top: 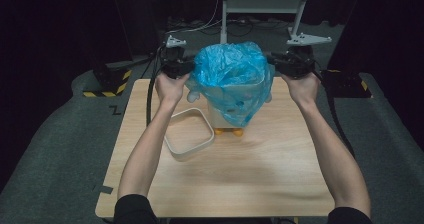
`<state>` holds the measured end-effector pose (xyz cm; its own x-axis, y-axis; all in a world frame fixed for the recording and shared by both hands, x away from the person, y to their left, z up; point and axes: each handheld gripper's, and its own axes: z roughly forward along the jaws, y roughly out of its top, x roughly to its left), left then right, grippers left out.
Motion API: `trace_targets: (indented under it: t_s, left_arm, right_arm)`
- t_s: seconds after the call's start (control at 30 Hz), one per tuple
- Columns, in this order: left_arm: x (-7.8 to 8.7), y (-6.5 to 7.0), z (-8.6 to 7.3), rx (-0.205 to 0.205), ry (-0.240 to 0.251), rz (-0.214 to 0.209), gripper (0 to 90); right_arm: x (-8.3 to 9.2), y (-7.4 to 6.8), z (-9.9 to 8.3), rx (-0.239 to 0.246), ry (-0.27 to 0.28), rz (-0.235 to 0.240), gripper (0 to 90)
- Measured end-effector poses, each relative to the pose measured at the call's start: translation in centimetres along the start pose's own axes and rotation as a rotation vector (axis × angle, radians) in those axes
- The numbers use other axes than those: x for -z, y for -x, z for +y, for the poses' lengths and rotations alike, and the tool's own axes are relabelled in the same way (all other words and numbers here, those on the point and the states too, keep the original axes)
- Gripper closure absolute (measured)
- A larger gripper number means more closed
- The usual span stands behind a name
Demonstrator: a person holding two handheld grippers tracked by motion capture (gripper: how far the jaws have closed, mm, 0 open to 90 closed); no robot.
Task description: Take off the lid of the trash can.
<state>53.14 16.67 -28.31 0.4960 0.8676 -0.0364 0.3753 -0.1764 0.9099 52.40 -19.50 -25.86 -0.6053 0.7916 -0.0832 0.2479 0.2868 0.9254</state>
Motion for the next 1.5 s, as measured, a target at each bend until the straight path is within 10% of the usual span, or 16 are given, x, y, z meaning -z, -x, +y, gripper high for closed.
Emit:
trace_targets:
  t_s: [0.27,0.63,0.9,1.2,1.5]
  left_arm:
    - [2.7,0.2,-0.1,0.023,0.056,-0.026,49.8]
    - [4.4,1.7,0.2,-0.027,0.071,-0.101,43.5]
    - [3.5,1.7,0.2,-0.032,0.02,-0.125,64.7]
    - [2.5,1.4,0.9,-0.048,0.011,-0.107,86.8]
    - [1.6,0.9,2.0,-0.042,0.006,-0.083,89.7]
  right_arm:
    - [1.8,-1.3,0.3,0.023,0.031,0.072,61.0]
    - [0.6,-2.1,0.1,0.032,-0.012,0.135,64.1]
    - [0.1,-1.7,0.1,0.05,-0.008,0.131,88.9]
    - [-0.1,-1.5,0.5,0.055,0.013,0.099,90.0]
    - [-0.4,-1.3,1.2,0.039,0.021,0.082,90.0]
